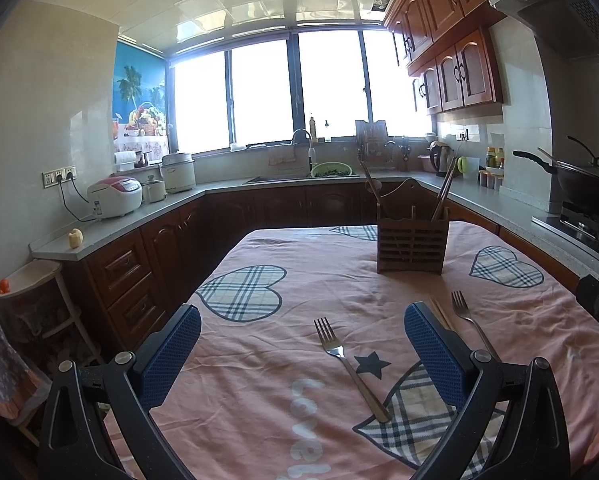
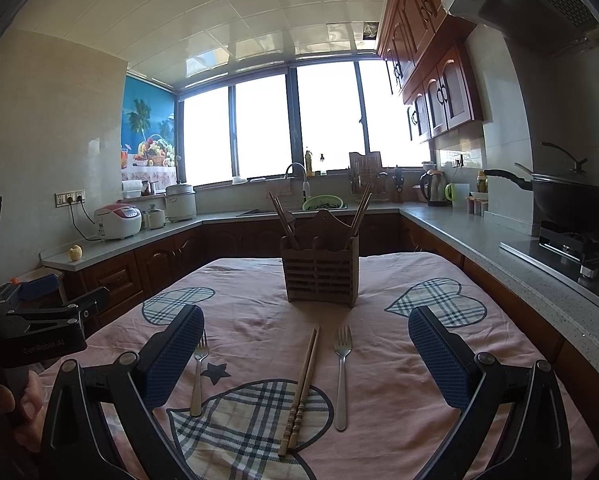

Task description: Organize utensils

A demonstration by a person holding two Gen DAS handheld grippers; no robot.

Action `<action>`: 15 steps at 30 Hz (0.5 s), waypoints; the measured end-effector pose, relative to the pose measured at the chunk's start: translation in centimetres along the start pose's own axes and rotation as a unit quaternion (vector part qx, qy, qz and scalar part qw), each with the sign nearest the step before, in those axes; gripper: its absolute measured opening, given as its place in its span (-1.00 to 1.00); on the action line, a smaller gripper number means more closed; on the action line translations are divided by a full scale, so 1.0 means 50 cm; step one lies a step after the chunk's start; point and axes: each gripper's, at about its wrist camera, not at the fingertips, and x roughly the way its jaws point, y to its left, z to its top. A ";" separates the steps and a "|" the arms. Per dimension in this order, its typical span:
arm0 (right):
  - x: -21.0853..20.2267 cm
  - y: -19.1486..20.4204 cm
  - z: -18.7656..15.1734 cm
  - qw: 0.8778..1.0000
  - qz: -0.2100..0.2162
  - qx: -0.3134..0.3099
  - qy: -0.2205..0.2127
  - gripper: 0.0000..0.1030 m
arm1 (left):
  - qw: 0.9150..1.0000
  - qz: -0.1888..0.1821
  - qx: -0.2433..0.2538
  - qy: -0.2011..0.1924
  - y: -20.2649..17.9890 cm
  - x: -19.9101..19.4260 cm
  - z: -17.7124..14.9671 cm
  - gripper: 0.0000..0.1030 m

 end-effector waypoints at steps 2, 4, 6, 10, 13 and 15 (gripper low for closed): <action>0.002 0.000 0.000 1.000 0.000 0.001 0.001 1.00 | 1.000 -0.001 0.000 0.001 -0.002 0.001 0.001 0.99; 0.004 -0.001 0.001 1.000 0.001 0.001 0.003 1.00 | 1.000 -0.002 0.000 0.002 -0.003 0.004 0.004 0.99; 0.007 -0.002 0.001 1.000 0.001 0.001 0.003 1.00 | 1.000 -0.001 0.000 0.002 -0.004 0.006 0.006 0.99; 0.012 -0.005 -0.001 1.000 0.002 0.002 0.007 1.00 | 1.000 -0.001 0.000 0.005 -0.010 0.010 0.006 0.99; 0.018 -0.010 -0.003 1.000 0.003 0.004 0.010 1.00 | 1.000 -0.001 -0.001 0.008 -0.013 0.014 0.010 0.99; 0.021 -0.012 -0.003 1.000 0.003 0.005 0.011 1.00 | 1.000 -0.004 -0.002 0.010 -0.013 0.015 0.013 0.99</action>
